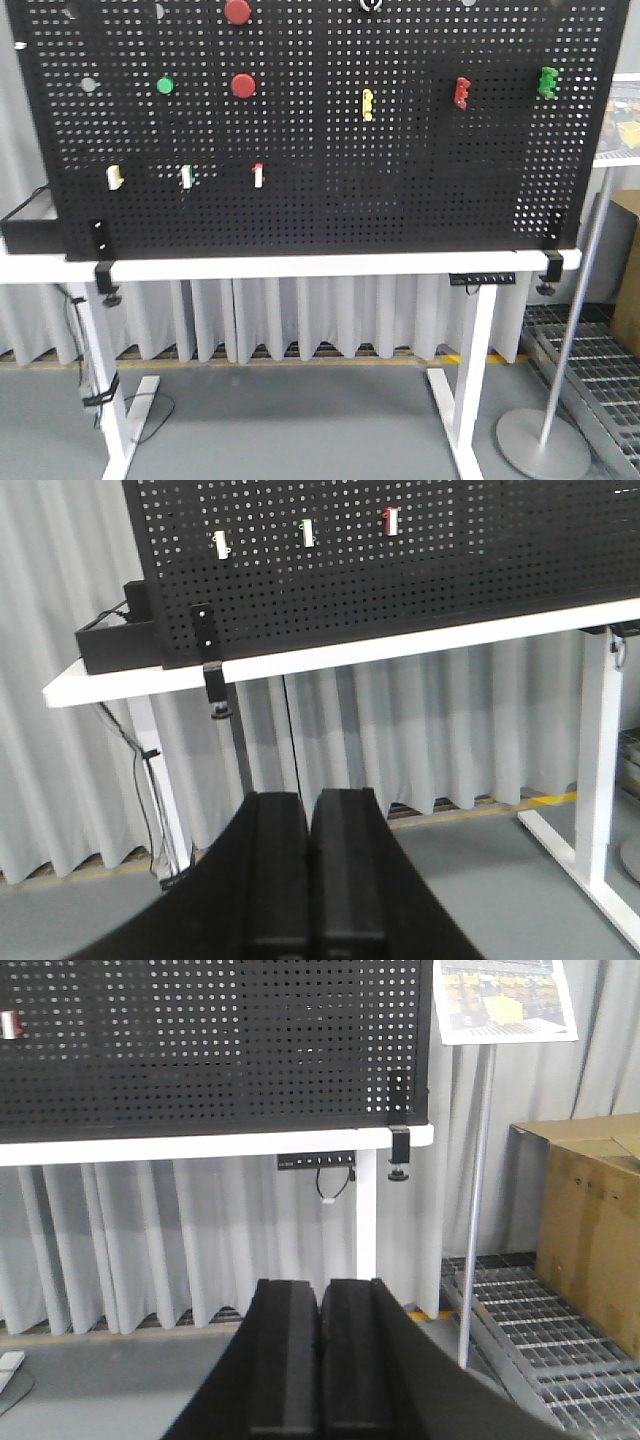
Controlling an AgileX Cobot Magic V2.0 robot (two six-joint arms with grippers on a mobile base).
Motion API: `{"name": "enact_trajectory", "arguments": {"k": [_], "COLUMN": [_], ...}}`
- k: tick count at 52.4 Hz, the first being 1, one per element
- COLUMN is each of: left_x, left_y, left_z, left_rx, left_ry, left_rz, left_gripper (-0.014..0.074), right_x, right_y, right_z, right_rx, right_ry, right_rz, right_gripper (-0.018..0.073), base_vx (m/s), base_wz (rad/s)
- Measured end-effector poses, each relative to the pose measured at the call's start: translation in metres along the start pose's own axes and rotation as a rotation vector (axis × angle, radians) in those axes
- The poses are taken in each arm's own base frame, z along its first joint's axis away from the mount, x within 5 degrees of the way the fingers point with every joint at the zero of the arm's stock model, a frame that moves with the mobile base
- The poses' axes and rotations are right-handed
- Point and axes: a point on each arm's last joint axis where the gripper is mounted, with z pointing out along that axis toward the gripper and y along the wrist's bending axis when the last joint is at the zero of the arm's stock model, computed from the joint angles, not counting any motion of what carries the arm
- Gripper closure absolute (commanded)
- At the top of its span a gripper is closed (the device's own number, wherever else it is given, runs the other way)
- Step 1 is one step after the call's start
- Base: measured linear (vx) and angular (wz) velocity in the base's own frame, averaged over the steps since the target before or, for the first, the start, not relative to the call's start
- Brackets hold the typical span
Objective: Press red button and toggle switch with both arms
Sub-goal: 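Drive the base forward until the pegboard fills the view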
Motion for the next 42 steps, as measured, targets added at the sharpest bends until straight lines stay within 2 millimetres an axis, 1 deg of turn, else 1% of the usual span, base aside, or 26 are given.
{"name": "enact_trajectory", "arguments": {"k": [42], "left_x": [0.0], "left_y": [0.0], "left_z": [0.0], "left_rx": [0.0], "left_ry": [0.0], "left_rz": [0.0], "left_gripper": [0.0595], "right_x": [0.0], "right_y": [0.0], "right_z": [0.0], "right_rx": [0.0], "right_ry": [0.0], "right_rz": [0.0], "right_gripper": [0.0559], "base_vx": [0.4], "base_wz": [0.02]}}
